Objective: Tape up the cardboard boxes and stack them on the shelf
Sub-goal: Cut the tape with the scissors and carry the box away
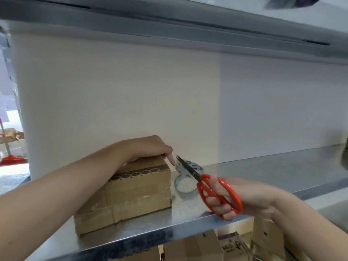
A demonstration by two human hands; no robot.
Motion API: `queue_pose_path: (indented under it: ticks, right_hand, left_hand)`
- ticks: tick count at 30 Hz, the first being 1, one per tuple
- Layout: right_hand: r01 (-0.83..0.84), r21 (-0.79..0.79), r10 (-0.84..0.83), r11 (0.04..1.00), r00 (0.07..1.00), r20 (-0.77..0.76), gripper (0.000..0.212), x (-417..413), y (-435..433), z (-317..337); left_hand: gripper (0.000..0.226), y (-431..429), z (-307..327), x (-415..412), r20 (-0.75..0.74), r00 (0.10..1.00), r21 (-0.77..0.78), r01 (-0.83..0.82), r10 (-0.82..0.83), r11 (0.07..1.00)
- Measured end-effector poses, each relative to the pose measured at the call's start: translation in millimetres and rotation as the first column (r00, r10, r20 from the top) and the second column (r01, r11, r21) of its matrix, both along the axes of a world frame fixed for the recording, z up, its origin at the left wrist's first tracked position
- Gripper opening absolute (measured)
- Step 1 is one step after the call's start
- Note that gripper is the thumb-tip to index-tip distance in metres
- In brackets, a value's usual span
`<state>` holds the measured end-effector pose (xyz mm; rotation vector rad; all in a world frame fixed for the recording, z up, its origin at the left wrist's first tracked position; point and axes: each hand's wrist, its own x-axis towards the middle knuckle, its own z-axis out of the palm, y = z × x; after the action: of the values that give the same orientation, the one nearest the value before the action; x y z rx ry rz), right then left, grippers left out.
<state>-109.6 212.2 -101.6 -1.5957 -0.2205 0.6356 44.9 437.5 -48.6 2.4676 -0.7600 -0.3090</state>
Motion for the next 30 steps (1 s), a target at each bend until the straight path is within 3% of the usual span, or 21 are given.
queue_pose_path:
  ticks: [4,7,11,24,28,30]
  right_hand:
    - [-0.061,0.071,0.068,0.996,0.993,-0.098,0.071,8,16,4]
    - [-0.054,0.082,0.062,0.995,0.993,-0.098,0.074,15,22,3]
    - [-0.016,0.04,0.019,0.999,0.997,-0.078,0.073,24,35,4]
    - [0.188,-0.083,-0.168,0.979,0.965,0.202,0.056,27,44,2]
    - [0.257,-0.242,-0.171,0.936,0.929,0.327,0.062,18,29,11]
    - [0.391,-0.412,-0.21,0.823,0.883,0.419,0.064,21,11,15]
  left_hand:
    - [0.035,1,1,5,-0.106,0.992,-0.027,-0.076,0.073,0.997]
    - [0.056,3,0,11,-0.145,0.987,-0.063,-0.074,0.064,0.995]
    - [0.068,2,2,10,-0.172,0.983,-0.078,-0.08,0.066,0.994]
    - [0.06,2,-2,13,-0.209,0.972,-0.092,-0.13,0.109,0.987]
    - [0.062,2,1,4,-0.171,0.984,-0.043,-0.059,0.051,0.997]
    - [0.057,2,1,3,-0.154,0.988,-0.033,-0.038,0.032,0.999]
